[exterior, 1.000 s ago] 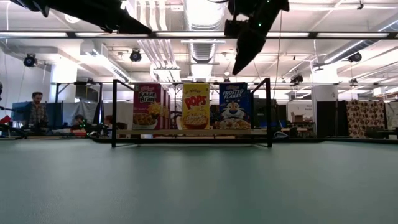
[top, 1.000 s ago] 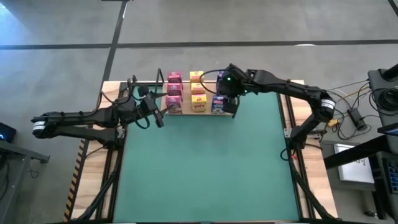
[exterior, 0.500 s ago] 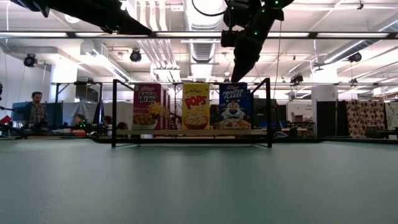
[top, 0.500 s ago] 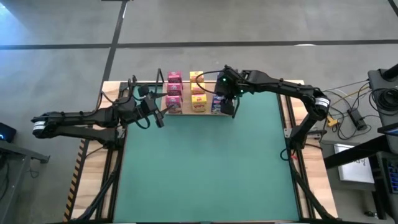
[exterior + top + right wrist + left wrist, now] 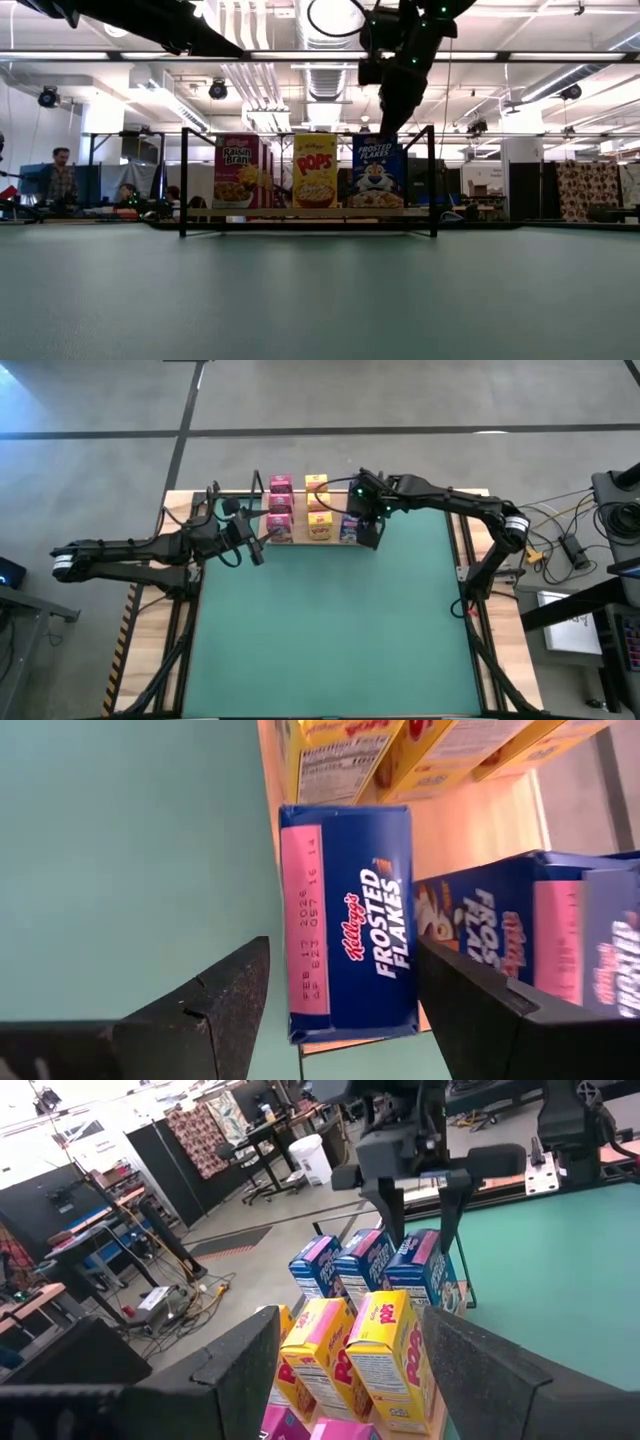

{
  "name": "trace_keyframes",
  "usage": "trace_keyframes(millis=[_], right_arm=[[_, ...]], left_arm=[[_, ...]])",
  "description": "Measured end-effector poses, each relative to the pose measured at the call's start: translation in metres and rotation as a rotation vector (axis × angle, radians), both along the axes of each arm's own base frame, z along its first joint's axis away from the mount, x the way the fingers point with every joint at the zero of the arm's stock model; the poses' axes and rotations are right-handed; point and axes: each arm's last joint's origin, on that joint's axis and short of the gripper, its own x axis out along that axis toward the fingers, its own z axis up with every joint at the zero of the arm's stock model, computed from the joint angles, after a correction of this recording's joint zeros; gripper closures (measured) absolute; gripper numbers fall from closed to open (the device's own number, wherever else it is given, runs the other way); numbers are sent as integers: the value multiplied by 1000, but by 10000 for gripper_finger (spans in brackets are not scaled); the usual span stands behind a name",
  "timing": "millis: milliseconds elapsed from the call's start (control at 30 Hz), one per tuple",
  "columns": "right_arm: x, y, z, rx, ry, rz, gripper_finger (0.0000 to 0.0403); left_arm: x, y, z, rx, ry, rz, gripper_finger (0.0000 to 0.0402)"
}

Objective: Stack cereal on shelf
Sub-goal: Put the blue cereal box on the shelf aligned with the other blue cereal boxes

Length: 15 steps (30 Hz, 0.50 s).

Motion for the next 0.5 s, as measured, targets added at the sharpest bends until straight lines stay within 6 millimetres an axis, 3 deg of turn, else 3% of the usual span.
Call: trace_keyframes(millis=[500], right_arm=[[-1,0,-3,-8,34,5,224]], left_arm=[[0,0,-1,-1,9,0,173]])
